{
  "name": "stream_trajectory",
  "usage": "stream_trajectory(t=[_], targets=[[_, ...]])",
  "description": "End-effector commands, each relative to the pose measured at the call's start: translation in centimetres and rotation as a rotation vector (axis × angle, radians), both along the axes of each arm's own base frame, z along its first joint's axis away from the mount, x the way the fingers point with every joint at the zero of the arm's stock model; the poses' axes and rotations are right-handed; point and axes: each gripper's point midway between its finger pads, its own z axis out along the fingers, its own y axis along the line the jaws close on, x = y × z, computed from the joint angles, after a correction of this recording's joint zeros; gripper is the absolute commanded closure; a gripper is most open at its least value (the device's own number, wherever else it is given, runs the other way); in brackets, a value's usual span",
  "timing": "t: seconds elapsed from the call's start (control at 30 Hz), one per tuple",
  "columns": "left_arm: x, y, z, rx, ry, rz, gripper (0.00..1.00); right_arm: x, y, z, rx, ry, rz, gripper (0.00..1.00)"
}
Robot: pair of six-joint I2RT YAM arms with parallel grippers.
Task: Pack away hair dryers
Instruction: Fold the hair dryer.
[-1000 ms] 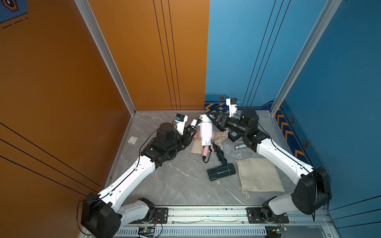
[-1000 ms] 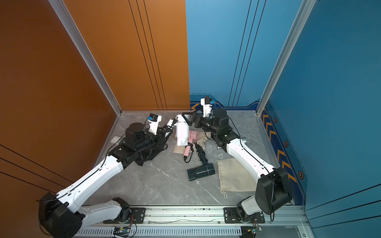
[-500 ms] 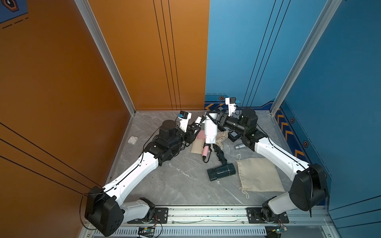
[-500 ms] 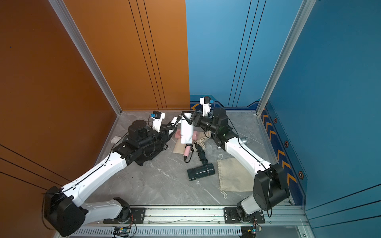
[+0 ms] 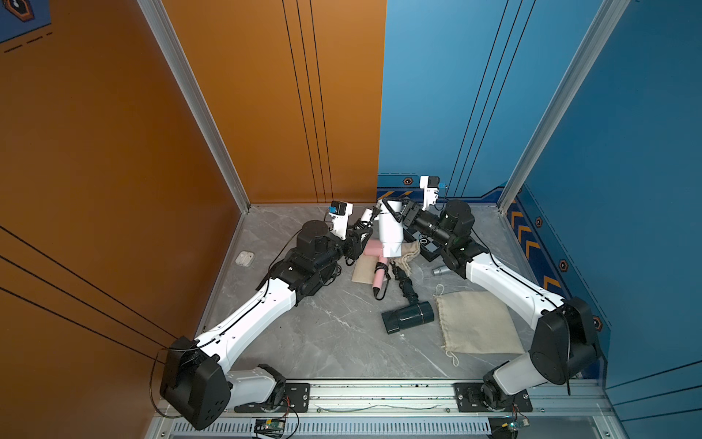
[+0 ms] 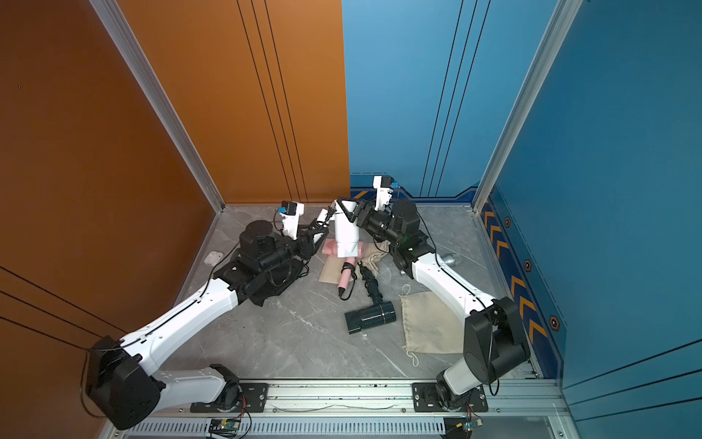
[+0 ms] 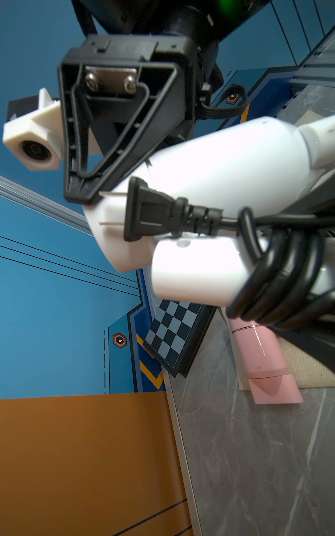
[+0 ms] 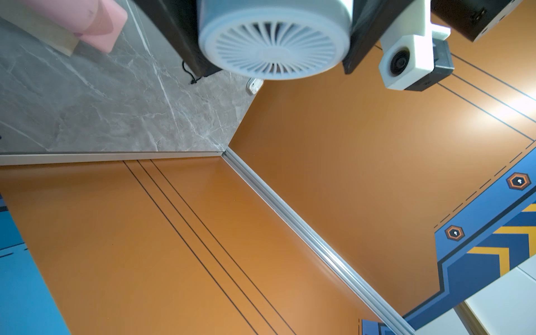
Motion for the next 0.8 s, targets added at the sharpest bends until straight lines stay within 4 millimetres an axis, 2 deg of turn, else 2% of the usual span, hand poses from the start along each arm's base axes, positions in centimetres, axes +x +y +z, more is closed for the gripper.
stream_trajectory(t=[0.0, 0.2, 0.5, 0.77], targets=[[0.0, -1.2, 6.1, -0.142, -0.134, -0.001, 1.0, -0.3, 1.0, 0.6, 0.109, -0.008, -0.019, 0.58], [0.7, -1.9, 7.3, -0.22, -0.158, 0.045, 1.0, -0.3, 1.7, 1.6, 0.195, -0.041, -0.095, 0.61], [1.3, -2.8, 8.9, -0.326, -0.192, 0.096, 1.0, -0.6, 3.0, 2.4, 0.301, -0.093, -0.185, 0.61], [1.2, -4.4, 9.0, -0.378, -0.209, 0.083, 1.0, -0.5, 4.5, 2.6, 0.381, -0.108, -0.176, 0.62]])
